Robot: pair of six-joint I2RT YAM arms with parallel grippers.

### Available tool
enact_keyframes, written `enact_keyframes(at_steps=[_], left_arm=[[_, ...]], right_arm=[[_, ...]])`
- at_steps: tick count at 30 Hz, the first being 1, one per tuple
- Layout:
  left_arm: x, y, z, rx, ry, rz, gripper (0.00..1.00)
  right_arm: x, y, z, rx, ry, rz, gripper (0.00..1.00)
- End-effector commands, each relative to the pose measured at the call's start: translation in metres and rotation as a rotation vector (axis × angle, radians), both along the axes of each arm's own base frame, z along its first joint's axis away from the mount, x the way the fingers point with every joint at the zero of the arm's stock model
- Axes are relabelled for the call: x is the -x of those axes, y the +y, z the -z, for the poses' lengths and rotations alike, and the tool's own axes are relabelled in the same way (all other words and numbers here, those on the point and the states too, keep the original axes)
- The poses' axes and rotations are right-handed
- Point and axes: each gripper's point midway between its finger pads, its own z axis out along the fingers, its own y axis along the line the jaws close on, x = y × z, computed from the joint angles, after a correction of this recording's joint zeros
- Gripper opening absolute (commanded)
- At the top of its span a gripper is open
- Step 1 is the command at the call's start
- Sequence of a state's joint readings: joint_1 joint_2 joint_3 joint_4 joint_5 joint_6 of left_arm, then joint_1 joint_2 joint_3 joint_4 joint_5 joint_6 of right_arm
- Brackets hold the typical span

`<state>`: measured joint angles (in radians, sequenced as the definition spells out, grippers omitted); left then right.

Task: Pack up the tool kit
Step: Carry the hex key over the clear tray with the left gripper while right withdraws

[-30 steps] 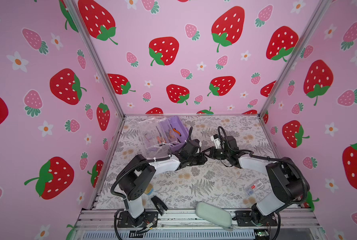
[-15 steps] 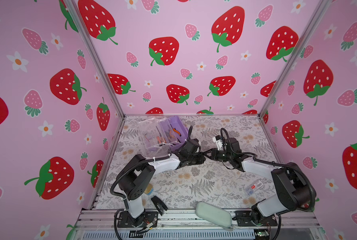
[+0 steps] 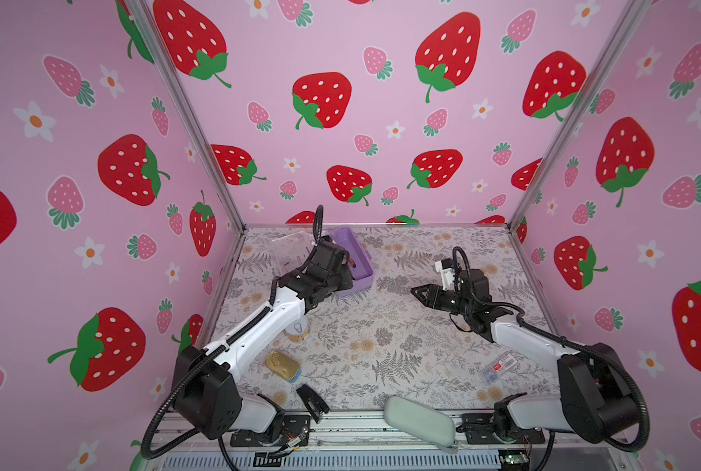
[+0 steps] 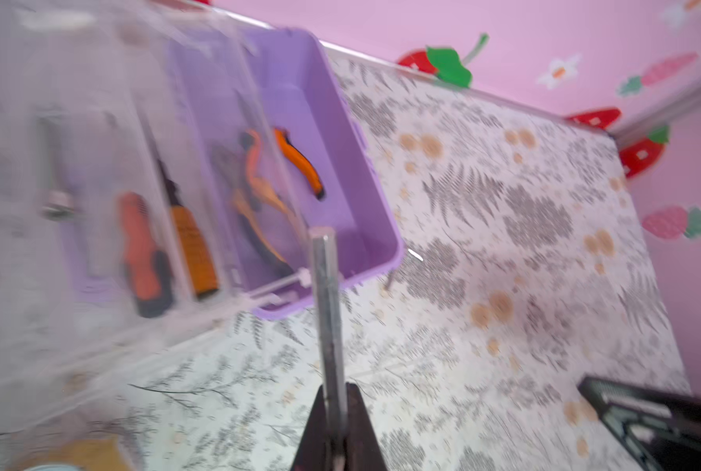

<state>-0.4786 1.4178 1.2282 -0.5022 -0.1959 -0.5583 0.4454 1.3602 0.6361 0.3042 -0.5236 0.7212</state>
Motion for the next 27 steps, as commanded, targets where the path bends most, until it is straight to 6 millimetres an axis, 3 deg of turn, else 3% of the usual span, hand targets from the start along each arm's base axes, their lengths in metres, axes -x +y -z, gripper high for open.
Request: enact_keyframes(at_steps=[1, 5, 16, 25, 27], left_arm=[[0.008, 0.059, 0.016, -0.187, 0.103, -0.134, 0.0], [-0.004, 0.094, 0.018, -0.226, 0.155, -0.246, 0.0], [-0.064, 0.146, 0.033, -0.213, 0.251, -0.42, 0.0], [-0.109, 0.152, 0.052, -0.187, 0.303, -0.422, 0.0], [-0.116, 0.148, 0.055, -0.17, 0.297, -0.402, 0.11]], right_arm=[[0.004, -0.007, 0.016, 0.04, 0.019, -0.001, 0.4], [0.006, -0.013, 0.023, 0.053, 0.021, 0.0, 0.4], [0.005, -0.026, 0.041, 0.071, 0.041, -0.007, 0.41], [0.001, -0.035, 0.053, 0.057, 0.069, -0.005, 0.41], [0.0, -0.038, 0.056, 0.061, 0.07, 0.005, 0.41]])
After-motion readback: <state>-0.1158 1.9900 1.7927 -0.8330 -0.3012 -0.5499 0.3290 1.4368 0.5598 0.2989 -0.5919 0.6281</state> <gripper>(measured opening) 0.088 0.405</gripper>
